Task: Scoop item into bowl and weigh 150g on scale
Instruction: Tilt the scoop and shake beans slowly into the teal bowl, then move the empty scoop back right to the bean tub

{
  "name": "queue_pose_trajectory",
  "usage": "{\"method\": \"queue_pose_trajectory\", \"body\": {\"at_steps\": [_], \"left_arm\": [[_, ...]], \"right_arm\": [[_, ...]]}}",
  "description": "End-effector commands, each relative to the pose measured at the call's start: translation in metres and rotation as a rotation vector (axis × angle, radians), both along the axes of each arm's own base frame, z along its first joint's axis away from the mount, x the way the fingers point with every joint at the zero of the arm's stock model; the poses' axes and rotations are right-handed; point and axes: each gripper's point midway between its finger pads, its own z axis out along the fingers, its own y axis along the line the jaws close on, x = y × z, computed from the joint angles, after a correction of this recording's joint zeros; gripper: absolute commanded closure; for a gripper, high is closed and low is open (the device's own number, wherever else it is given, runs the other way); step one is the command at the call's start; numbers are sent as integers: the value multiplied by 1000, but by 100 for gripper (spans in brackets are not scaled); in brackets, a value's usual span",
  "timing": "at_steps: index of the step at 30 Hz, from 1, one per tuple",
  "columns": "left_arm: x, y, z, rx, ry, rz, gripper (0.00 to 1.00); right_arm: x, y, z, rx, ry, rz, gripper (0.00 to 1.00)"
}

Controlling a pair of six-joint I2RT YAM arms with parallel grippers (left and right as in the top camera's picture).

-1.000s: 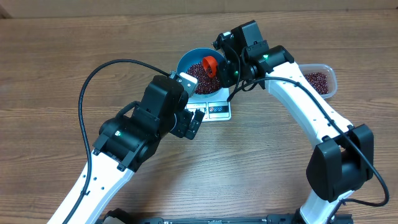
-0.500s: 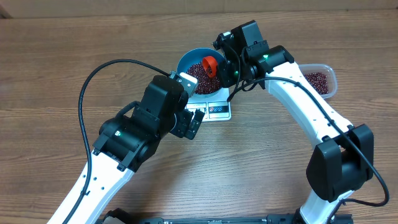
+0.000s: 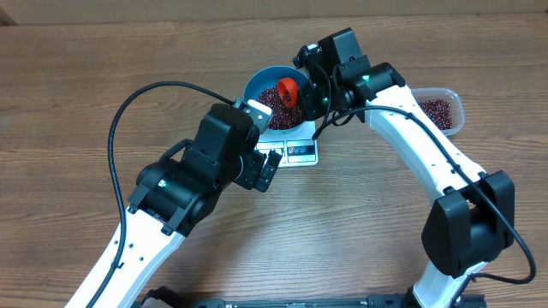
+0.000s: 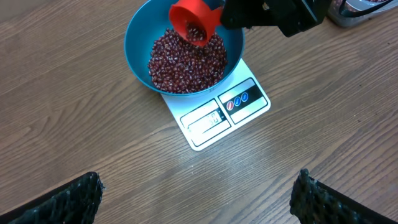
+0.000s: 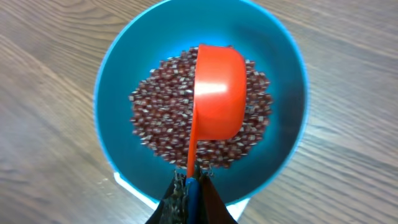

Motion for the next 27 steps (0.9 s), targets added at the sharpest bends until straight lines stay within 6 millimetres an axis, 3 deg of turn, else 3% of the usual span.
{"method": "queue_pose_trajectory", "body": {"at_steps": [1, 7, 13, 20, 27], "left_arm": [[2, -1, 5, -4, -12, -16, 0], [2, -1, 5, -4, -12, -16, 0], [2, -1, 5, -4, -12, -16, 1], [2, -1, 5, -4, -12, -16, 0], [2, -1, 5, -4, -12, -16, 0]], "right_arm": [[-5, 13, 36, 140, 4, 4, 96], [-9, 13, 50, 292, 74, 30, 96], [1, -20, 67, 317, 47, -35, 96], [8, -97, 98, 279, -29, -205, 96], [2, -181, 104, 196, -50, -379, 96]]}}
